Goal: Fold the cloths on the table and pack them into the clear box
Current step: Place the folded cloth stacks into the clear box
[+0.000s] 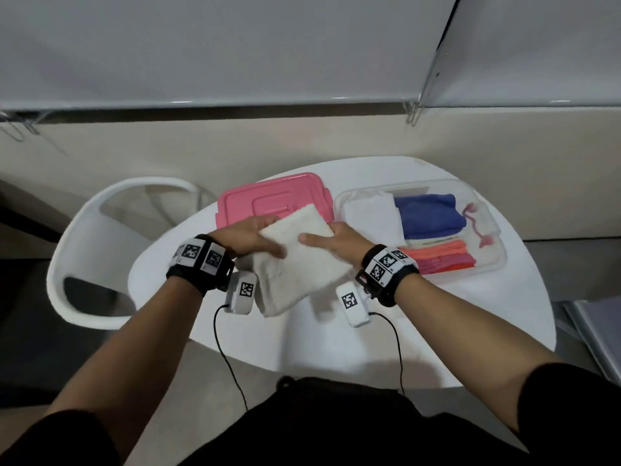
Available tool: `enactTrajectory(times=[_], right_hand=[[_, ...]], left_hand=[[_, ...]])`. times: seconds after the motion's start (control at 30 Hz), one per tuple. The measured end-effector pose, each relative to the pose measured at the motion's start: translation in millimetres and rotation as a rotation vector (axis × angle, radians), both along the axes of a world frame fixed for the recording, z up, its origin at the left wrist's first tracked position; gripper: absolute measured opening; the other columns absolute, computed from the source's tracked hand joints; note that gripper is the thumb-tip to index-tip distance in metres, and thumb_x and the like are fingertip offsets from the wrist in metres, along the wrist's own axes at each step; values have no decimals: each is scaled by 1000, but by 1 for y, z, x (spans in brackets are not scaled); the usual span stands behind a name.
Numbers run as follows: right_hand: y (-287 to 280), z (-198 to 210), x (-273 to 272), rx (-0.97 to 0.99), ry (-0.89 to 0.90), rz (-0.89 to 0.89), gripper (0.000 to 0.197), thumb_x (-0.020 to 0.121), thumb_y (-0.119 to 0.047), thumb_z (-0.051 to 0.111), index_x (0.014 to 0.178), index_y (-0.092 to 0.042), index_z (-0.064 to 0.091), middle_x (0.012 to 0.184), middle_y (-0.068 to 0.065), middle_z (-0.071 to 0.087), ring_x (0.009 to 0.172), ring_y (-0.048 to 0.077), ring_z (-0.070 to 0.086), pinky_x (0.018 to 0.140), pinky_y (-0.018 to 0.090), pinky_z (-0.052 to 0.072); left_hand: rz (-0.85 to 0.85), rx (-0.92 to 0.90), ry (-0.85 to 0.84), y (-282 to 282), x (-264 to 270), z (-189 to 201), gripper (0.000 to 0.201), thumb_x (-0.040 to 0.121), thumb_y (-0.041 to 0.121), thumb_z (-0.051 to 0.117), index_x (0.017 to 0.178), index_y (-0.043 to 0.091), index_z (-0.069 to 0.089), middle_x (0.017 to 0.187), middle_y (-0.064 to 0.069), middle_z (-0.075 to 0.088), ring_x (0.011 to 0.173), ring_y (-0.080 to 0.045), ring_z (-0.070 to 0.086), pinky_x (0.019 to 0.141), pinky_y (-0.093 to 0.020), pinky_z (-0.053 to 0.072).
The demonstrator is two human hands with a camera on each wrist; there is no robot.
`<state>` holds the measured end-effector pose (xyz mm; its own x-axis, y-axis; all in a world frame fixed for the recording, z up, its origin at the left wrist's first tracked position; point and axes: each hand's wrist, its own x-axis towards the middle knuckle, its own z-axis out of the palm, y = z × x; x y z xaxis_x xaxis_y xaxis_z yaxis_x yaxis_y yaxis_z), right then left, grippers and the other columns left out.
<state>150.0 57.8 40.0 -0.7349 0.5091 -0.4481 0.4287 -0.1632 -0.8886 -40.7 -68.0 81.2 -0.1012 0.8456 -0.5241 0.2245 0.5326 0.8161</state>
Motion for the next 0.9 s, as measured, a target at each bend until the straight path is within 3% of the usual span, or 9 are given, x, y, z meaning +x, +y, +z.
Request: enactTrajectory(times=[0.07,0.13,0.23,0.33,0.43,0.53,0.67,0.73,0.9], right_hand=[[19,11,14,21,77,-192,37,78,-38,81,99,-9,71,97,7,76,87,23,73,89,45,57],[41,20,37,43,128,-321,38,78,-39,80,100,-10,70,97,6,76,89,25,73,86,44,58],[82,31,86,103,99,-402,38,83,-38,76,108,-10,69,98,4,76,91,24,73,81,34,59],[129,48,140,263,-15,-424,19,85,-25,69,100,-14,69,100,-6,70,88,16,67,82,27,53],[174,68,172,569,-241,-254,5,82,-24,61,79,-20,62,92,0,61,88,20,56,73,27,40],[207,76,174,808,-423,12,16,90,-26,57,103,-22,67,109,9,66,104,28,59,78,27,39],[223,62,153,954,-571,291,40,95,-33,51,130,-18,60,139,10,56,126,31,50,101,34,39],[221,49,141,957,-615,380,41,94,-36,50,131,-22,59,137,8,57,124,30,51,102,35,39],[213,13,136,1112,-567,479,44,86,-33,60,128,-24,52,119,6,56,113,29,51,97,40,33]], left_hand=[[19,17,44,22,2,8,61,62,28,86,117,13,63,107,-6,74,99,-27,71,91,-44,55],[41,31,90,48,15,12,56,72,36,83,118,12,62,107,-7,73,93,-24,71,83,-41,58],[99,120,64,91,53,15,52,82,32,78,121,9,52,105,-11,69,80,-21,68,63,-33,56],[62,127,71,132,114,12,47,82,28,78,116,13,49,104,-8,66,81,-24,70,68,-40,61],[-11,72,221,165,175,4,38,79,34,76,104,19,52,100,-5,67,82,-22,70,71,-37,61],[-219,22,362,187,214,-16,33,86,40,66,110,17,63,109,-6,68,95,-25,66,83,-33,52],[-260,-42,197,196,250,-41,47,92,39,62,130,10,59,124,-3,65,109,-22,63,102,-34,46],[-273,-107,204,194,256,-43,45,95,41,58,125,8,60,114,1,65,102,-20,62,96,-28,45],[-160,-253,807,177,244,-46,60,78,75,56,88,17,65,86,0,67,82,-22,62,69,-31,46]])
